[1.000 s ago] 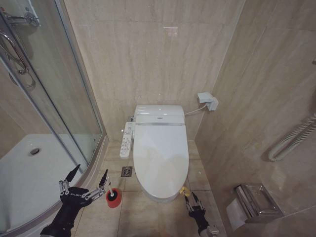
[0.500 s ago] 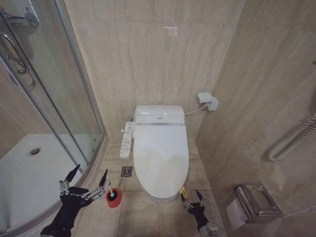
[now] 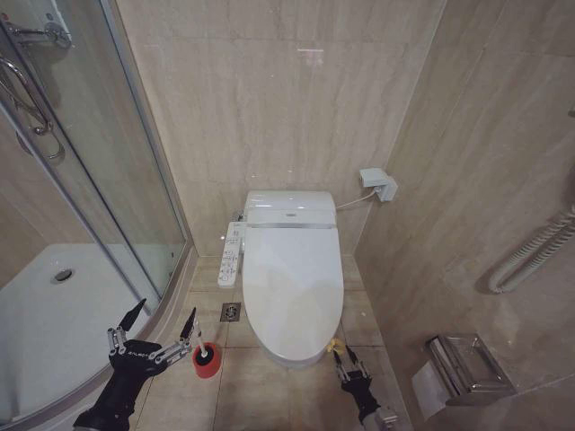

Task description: Open the toilet lid, clean the toilet bowl with a toilet brush, close the toilet lid, and flush.

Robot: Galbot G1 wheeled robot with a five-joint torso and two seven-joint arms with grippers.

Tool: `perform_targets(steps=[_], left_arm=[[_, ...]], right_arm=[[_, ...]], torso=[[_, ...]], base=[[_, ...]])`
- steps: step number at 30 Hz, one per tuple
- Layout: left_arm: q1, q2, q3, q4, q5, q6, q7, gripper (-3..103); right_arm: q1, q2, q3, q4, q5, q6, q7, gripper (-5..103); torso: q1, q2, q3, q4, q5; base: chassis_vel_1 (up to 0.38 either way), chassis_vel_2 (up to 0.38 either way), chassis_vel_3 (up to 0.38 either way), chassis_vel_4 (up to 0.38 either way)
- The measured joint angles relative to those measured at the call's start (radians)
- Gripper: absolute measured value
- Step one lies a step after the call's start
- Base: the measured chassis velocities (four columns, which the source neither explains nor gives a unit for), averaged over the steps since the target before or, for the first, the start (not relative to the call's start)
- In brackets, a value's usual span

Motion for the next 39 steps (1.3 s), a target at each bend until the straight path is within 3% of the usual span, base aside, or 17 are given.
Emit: perform_targets(steps=[4, 5, 10, 11, 24, 34, 39], left_arm=[[0.000, 0.000, 0.000, 0.000, 0.000, 0.000, 0.000, 100], [0.000, 0.000, 0.000, 0.000, 0.000, 0.000, 0.000, 100], [0.000, 0.000, 0.000, 0.000, 0.000, 0.000, 0.000, 100], [0.000, 0.000, 0.000, 0.000, 0.000, 0.000, 0.000, 100], [0.000, 0.000, 0.000, 0.000, 0.000, 0.000, 0.000, 100], [0.000, 0.000, 0.000, 0.000, 0.000, 0.000, 0.000, 100], [0.000, 0.000, 0.000, 0.000, 0.000, 0.000, 0.000, 100]], right_arm=[[0.002, 0.000, -0.001, -0.003, 0.001, 0.005, -0.007, 46], [0.002, 0.000, -0.001, -0.005, 0.001, 0.007, -0.009, 19], [0.001, -0.002, -0.001, -0.007, 0.004, 0.011, -0.011, 19], [0.000, -0.003, 0.001, -0.007, 0.007, 0.012, -0.011, 2], [-0.024, -0.035, 0.035, 0.092, 0.083, 0.002, -0.008, 2], [-0.118, -0.077, 0.090, 0.390, 0.191, -0.088, 0.003, 2], [-0.148, -0.101, 0.118, 0.588, 0.234, -0.152, 0.051, 2]], torso=[[0.000, 0.000, 0.000, 0.0000, 0.0000], [0.000, 0.000, 0.000, 0.0001, 0.0000], [0.000, 0.000, 0.000, 0.0001, 0.0001], [0.000, 0.000, 0.000, 0.0001, 0.0000], [0.000, 0.000, 0.000, 0.0001, 0.0003], [0.000, 0.000, 0.000, -0.0001, 0.0001], [0.000, 0.000, 0.000, -0.0001, -0.0002]], base=[[0.000, 0.000, 0.000, 0.000], [0.000, 0.000, 0.000, 0.000], [0.000, 0.000, 0.000, 0.000], [0.000, 0.000, 0.000, 0.000], [0.000, 0.000, 0.000, 0.000], [0.000, 0.000, 0.000, 0.000], [0.000, 0.000, 0.000, 0.000]])
